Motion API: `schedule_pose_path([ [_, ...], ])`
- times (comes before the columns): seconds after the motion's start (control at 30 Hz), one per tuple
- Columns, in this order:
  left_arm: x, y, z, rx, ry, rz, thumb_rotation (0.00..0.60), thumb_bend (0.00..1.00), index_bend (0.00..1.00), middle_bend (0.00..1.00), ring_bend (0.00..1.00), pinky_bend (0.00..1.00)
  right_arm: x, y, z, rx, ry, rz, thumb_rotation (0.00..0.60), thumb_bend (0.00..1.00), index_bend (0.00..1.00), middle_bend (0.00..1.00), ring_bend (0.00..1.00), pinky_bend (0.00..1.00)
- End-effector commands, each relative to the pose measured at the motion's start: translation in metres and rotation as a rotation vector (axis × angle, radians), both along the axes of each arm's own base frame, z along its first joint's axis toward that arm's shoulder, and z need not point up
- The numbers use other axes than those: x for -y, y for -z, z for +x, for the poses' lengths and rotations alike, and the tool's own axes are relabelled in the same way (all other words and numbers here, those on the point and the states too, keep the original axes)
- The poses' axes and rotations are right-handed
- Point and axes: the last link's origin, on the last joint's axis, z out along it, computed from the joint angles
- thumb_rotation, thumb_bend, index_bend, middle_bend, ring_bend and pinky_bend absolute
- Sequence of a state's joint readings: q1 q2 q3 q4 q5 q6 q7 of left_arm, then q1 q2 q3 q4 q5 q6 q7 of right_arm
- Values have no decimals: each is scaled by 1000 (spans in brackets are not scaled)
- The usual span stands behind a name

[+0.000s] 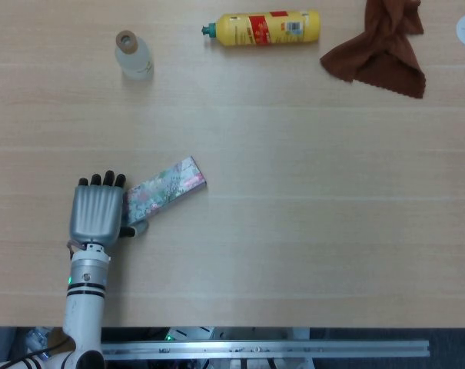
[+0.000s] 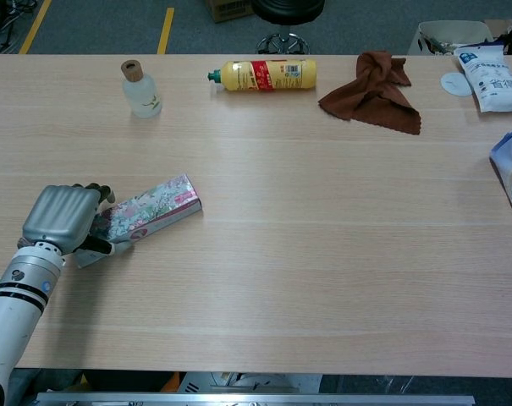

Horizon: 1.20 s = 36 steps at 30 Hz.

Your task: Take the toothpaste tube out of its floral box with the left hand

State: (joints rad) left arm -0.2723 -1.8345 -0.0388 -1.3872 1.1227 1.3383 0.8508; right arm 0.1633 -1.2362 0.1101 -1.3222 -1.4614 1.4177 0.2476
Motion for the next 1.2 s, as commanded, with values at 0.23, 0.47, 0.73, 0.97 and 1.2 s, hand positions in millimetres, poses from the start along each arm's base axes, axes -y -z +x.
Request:
schedule_pose_path([
  [0.23,1,-2,4,36,23,14,398,92,334,351,372,432,0,0,0,2,0,0,600,409,456,366,275,359],
  [0.47,1,-3,4,63,24,17,522,92,365,386,401,458,0,1,-1,4,5,1,600,409,456,366,275,359],
  [0.73,0,-3,3,71,24,24,600,91,399,423,425,491,-1,1,-3,7,8,0,600,409,456,366,275,359],
  [0.97,0,-3,5,91,34,33,600,92,431,458,449,514,0,2,-3,9,11,2,600,409,456,366,275,359],
  [1.2,1,-6,10,128,45,45,600,92,450,479,466,528,0,3,-4,12,13,5,600,409,456,366,275,359],
])
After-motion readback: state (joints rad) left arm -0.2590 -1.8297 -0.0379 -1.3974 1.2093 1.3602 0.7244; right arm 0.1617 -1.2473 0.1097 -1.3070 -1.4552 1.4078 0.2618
